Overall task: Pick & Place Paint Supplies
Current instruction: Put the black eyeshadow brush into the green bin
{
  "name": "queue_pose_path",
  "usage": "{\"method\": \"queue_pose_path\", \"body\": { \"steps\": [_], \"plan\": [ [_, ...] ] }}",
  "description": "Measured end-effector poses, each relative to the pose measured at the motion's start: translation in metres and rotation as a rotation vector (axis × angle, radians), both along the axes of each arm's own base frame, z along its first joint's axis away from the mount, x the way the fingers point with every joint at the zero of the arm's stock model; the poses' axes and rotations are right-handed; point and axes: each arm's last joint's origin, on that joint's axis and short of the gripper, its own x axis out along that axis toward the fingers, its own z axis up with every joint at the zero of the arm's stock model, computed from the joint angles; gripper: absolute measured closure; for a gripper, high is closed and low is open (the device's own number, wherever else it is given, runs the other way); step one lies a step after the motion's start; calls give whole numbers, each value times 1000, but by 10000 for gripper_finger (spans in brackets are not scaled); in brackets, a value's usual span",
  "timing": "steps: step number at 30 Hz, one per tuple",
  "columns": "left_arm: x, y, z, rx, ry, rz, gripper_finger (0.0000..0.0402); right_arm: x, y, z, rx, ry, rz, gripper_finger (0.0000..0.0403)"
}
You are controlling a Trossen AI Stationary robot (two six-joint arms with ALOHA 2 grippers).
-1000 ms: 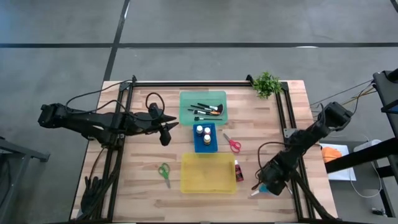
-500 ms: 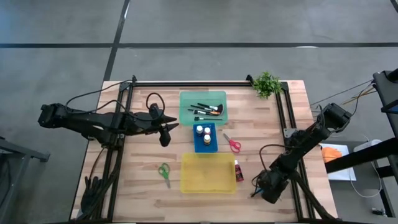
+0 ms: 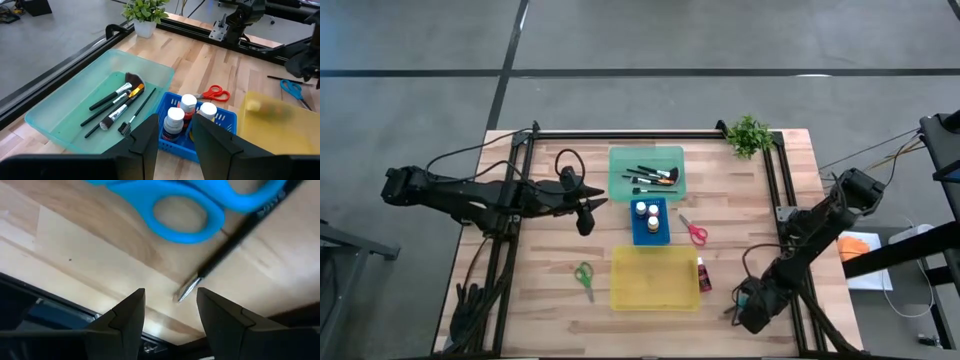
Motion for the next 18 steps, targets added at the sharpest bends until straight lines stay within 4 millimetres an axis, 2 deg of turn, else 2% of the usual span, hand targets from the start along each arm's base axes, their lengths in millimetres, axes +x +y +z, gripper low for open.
{"method": "queue_pose_path", "body": {
  "steps": [6,13,18],
  "plan": [
    [0,1,0,-1,1,2,275,0,17,11,-20,18,-33,225],
    [0,1,0,2,3,-1,275,-1,33,0,-48,77,-11,225],
    [0,0,0,-10,3,-18,275,2,38,-7,-58,91,10,225]
  ]
}}
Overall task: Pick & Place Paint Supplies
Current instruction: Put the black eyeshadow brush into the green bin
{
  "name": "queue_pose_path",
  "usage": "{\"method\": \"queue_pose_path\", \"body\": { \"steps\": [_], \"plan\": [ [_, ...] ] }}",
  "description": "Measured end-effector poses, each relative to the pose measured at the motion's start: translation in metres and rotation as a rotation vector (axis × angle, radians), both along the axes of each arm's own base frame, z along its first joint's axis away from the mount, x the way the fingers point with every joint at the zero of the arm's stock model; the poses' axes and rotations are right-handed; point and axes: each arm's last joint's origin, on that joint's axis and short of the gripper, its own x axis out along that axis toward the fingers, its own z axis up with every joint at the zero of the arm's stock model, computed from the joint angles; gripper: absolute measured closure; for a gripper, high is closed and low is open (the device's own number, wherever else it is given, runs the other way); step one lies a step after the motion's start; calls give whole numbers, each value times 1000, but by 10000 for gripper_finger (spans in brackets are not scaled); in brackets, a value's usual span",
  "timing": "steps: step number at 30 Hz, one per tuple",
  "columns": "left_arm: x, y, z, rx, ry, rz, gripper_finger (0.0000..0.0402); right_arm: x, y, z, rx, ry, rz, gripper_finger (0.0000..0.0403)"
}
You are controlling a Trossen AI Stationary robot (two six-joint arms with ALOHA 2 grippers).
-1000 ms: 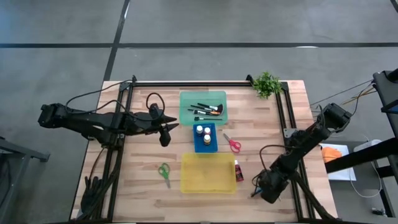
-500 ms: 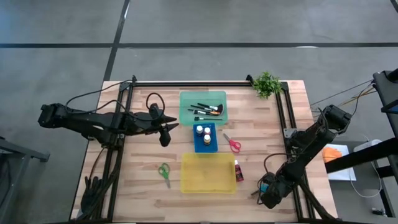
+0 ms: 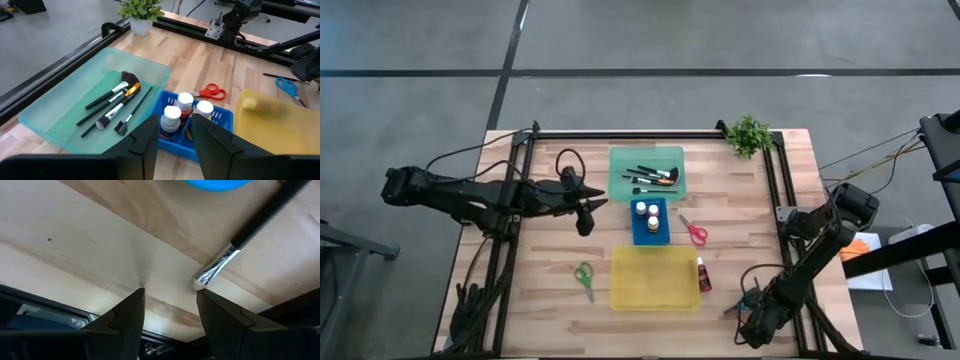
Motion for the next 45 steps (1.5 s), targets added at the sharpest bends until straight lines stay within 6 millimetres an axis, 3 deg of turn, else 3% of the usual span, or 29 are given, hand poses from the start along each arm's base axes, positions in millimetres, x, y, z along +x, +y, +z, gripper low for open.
{"method": "queue_pose_path", "body": {
  "steps": [45],
  "plan": [
    [1,-1,1,-47,-18,-16,275,1,-19,-14,-6,-39,141,225]
  ]
}}
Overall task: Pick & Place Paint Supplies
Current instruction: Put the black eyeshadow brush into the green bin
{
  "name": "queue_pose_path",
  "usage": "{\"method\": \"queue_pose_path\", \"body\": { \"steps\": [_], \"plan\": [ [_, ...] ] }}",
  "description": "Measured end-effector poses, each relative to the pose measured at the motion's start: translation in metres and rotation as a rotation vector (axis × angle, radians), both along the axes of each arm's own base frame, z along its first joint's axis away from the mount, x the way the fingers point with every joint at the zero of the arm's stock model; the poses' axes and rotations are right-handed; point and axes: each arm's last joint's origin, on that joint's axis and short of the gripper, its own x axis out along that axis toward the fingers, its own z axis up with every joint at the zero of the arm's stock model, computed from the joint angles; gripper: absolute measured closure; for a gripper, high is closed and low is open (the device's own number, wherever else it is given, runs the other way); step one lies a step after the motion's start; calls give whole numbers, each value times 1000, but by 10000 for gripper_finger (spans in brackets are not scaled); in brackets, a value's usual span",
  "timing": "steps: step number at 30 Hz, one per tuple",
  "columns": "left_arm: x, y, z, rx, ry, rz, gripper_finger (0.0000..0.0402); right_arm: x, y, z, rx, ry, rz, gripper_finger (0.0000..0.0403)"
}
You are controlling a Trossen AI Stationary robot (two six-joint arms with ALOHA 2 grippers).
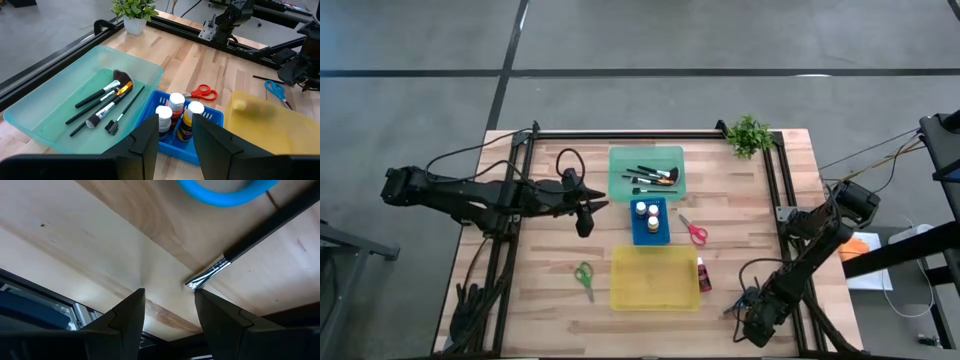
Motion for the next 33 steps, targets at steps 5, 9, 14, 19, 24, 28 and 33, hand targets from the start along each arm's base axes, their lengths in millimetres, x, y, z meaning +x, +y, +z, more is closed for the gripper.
{"method": "queue_pose_path", "body": {
  "steps": [5,9,14,19,24,28,33],
  "plan": [
    [0,0,0,2,1,-1,275,5,-5,0,6,-2,11,225],
    [0,0,0,2,1,-1,275,6,-6,-1,5,-2,9,230],
    [0,0,0,2,1,-1,275,4,-8,-2,2,9,12,288],
    [0,0,0,2,2,-1,275,1,-10,-5,6,25,21,376],
    [0,0,0,3,2,-1,275,-1,-8,-4,25,1,67,393],
    [0,0,0,2,2,-1,275,-2,-5,7,6,-63,64,395],
    [0,0,0,3,3,-1,275,-11,-7,25,-103,-173,-51,396]
  ]
}}
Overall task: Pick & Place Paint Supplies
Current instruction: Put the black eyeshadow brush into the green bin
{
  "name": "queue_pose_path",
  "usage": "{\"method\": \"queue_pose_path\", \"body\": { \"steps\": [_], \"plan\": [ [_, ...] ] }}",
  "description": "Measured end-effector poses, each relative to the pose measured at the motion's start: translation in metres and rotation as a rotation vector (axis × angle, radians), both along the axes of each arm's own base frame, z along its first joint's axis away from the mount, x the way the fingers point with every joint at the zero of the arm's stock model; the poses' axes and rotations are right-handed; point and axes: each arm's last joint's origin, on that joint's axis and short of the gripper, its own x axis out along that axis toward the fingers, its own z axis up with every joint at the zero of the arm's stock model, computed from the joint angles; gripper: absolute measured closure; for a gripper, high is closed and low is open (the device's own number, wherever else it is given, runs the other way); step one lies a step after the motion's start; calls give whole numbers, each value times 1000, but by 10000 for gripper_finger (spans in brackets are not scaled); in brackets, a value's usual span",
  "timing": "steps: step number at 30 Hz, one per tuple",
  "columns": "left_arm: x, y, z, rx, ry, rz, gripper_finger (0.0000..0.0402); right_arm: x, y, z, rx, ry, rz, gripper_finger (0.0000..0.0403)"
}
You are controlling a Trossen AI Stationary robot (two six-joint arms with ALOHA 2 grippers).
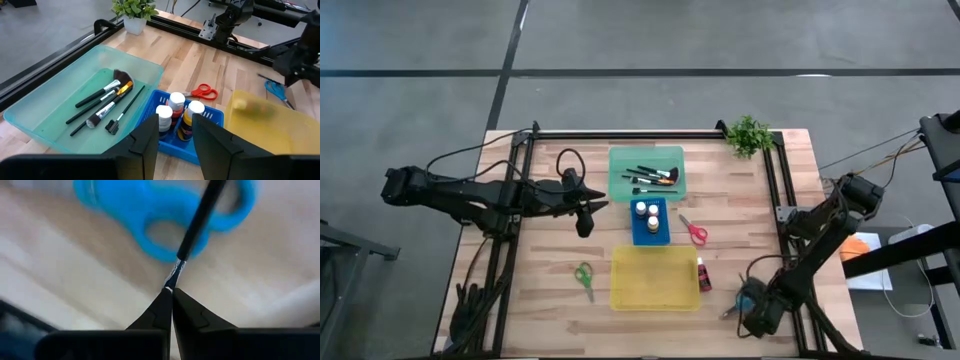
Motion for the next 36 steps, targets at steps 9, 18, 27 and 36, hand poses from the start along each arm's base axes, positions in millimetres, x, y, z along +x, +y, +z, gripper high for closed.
{"method": "queue_pose_path", "body": {
  "steps": [9,18,27,36],
  "plan": [
    [0,0,0,0,1,-1,275,-4,-12,39,-1,-160,-124,396],
    [0,0,-2,1,10,1,275,9,-52,70,-52,-289,-99,396],
    [-1,0,-3,8,17,10,275,51,-124,87,-145,-454,-69,396],
    [-1,1,-3,16,21,25,275,101,-230,105,-293,-539,31,396]
  ]
}}
